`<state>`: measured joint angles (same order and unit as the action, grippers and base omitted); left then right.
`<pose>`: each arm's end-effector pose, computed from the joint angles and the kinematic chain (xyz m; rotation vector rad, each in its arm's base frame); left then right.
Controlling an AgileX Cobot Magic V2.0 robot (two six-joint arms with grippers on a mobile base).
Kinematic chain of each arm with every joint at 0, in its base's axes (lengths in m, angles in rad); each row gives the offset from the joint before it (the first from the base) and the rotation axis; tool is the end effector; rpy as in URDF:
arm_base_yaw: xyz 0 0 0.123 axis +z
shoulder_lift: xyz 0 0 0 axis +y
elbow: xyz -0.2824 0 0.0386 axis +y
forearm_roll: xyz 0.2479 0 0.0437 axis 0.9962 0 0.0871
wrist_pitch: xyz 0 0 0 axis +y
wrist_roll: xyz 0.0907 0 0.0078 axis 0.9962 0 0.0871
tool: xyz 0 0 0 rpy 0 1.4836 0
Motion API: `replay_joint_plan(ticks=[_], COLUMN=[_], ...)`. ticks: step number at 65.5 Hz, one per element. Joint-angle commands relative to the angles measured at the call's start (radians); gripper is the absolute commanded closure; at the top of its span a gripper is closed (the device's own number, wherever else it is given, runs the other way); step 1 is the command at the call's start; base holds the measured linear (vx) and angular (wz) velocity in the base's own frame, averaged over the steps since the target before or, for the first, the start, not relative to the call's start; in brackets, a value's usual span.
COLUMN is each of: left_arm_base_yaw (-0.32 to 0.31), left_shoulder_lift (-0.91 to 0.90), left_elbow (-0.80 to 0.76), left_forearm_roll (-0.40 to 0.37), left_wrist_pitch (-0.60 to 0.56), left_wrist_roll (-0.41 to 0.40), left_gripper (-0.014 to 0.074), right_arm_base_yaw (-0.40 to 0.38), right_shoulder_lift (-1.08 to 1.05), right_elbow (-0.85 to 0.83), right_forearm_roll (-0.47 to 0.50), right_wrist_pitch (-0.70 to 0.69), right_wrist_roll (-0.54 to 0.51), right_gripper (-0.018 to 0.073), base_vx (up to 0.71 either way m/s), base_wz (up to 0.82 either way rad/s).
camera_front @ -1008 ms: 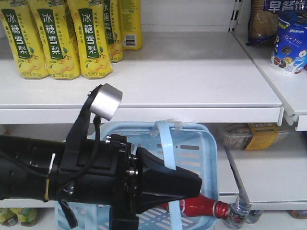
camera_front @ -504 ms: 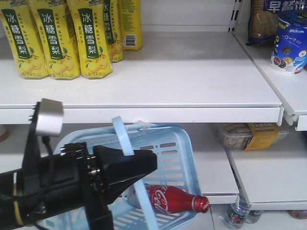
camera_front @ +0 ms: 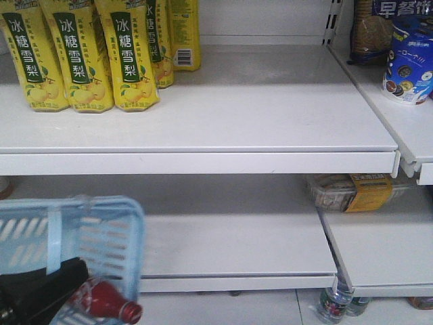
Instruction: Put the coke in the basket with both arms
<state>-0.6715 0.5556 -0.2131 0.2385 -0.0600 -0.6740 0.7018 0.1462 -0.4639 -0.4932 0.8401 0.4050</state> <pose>0.0915 -0.0743 0.2447 0.2269 1.8267 -0.8049 0.0417 -0.0069 0.2902 -0.3756 1.8840 0.1623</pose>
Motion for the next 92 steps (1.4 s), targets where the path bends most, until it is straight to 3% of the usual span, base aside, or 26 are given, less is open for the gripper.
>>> replay_joint_plan(ticks=[1, 10, 15, 28, 33, 46, 57, 68, 75, 84, 92], left_arm_base_yaw=[-0.002, -0.002, -0.002, 0.025, 0.061, 0.236, 0.383, 0.479, 0.509, 0.513, 0.513], left_shoulder_lift=[-0.088, -0.194, -0.242, -0.379, -0.439, -0.586, -0.583, -0.583, -0.583, -0.583, -0.583], left_elbow=[0.015, 0.093, 0.144, 0.256, 0.251, 0.253, 0.253, 0.253, 0.253, 0.253, 0.253], left_forearm_roll=[-0.104, -0.190, -0.225, -0.251, -0.249, -0.231, -0.212, -0.214, -0.209, -0.153, -0.161], left_wrist_pitch=[-0.068, 0.004, 0.012, 0.004, 0.060, 0.060, 0.045, 0.027, 0.012, 0.024, 0.015], left_wrist_roll=[0.142, 0.342, 0.396, 0.400, 0.401, 0.403, 0.403, 0.403, 0.406, 0.502, 0.560], left_gripper=[0.0603, 0.0603, 0.0603, 0.0603, 0.0603, 0.0603, 0.0603, 0.0603, 0.0603, 0.0603, 0.0603], right_arm_base_yaw=[-0.004, -0.004, -0.004, -0.004, -0.004, -0.004, -0.004, -0.004, -0.004, -0.004, -0.004], right_shoulder_lift=[0.015, 0.015, 0.015, 0.015, 0.015, 0.015, 0.015, 0.015, 0.015, 0.015, 0.015], right_elbow=[-0.023, -0.023, -0.023, -0.023, -0.023, -0.023, -0.023, -0.023, -0.023, -0.023, -0.023], right_forearm_roll=[-0.037, -0.037, -0.037, -0.037, -0.037, -0.037, -0.039, -0.038, -0.038, -0.038, -0.038], right_wrist_pitch=[-0.063, -0.063, -0.063, -0.063, -0.063, -0.063, -0.064, -0.064, -0.064, -0.064, -0.064], right_wrist_roll=[-0.007, -0.007, -0.007, -0.007, -0.007, -0.007, -0.007, -0.007, -0.007, -0.007, -0.007], right_gripper=[0.0564, 0.0564, 0.0564, 0.0564, 0.0564, 0.0564, 0.0564, 0.0564, 0.0564, 0.0564, 0.0564], base_vx=[0.00, 0.00, 0.00, 0.00, 0.00, 0.00, 0.00, 0.00, 0.00, 0.00, 0.00], base_wz=[0.00, 0.00, 0.00, 0.00, 0.00, 0.00, 0.00, 0.00, 0.00, 0.00, 0.00])
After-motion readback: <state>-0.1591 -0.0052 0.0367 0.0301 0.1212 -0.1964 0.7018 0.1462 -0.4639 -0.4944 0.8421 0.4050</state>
